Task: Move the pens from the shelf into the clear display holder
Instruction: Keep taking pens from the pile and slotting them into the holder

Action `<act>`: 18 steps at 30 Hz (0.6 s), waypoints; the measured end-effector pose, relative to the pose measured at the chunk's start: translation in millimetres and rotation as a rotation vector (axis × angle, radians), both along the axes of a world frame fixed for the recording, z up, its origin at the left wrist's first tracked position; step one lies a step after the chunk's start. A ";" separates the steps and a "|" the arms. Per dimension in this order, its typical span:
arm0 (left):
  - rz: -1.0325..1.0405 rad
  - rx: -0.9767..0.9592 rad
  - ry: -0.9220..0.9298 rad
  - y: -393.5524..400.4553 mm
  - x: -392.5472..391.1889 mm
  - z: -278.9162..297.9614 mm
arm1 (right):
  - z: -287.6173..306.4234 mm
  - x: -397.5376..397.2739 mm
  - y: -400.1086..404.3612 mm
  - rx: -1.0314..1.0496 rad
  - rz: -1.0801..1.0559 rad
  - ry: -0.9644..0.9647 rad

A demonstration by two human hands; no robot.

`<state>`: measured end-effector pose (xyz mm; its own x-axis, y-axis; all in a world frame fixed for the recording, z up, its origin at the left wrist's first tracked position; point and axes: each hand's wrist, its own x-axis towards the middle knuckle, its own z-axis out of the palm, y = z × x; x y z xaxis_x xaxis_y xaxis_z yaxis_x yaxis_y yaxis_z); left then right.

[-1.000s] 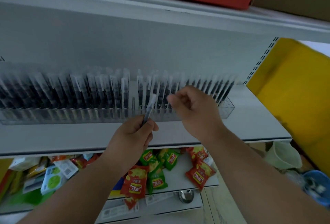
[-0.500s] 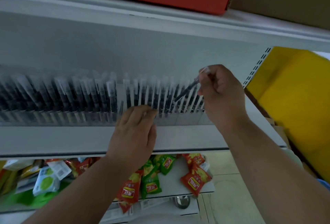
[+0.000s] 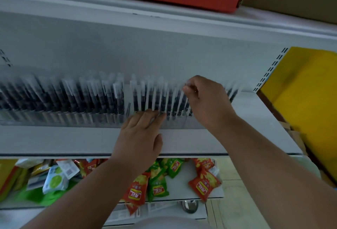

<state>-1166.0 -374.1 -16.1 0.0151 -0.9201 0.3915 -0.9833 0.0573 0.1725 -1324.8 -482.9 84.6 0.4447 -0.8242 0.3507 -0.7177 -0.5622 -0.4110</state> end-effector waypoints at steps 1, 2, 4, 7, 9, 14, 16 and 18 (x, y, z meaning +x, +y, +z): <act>-0.002 0.005 -0.007 -0.1 0.1 0.4 | -2.2 1.2 -0.5 0.005 -0.016 0.003; -0.002 0.006 -0.013 -0.2 0.2 1.0 | -5.7 2.0 -0.6 0.012 -0.032 0.014; -0.002 0.015 -0.031 -0.8 0.4 2.9 | -12.7 2.1 0.5 0.023 -0.070 0.024; 0.001 0.017 -0.038 0.6 0.8 4.3 | -17.2 0.1 1.4 0.045 -0.130 -0.014; -0.008 0.015 -0.036 1.6 1.5 3.9 | -21.5 -0.7 4.1 0.064 -0.159 -0.017; -0.049 0.024 -0.028 3.1 4.5 2.8 | -40.2 -5.3 26.1 0.054 -0.200 -0.111; -0.076 0.037 -0.007 5.2 6.3 1.5 | -41.3 -10.2 37.0 0.013 -0.156 -0.101; -0.069 0.027 0.060 9.2 7.8 1.6 | -38.6 -12.4 46.2 -0.042 -0.071 -0.070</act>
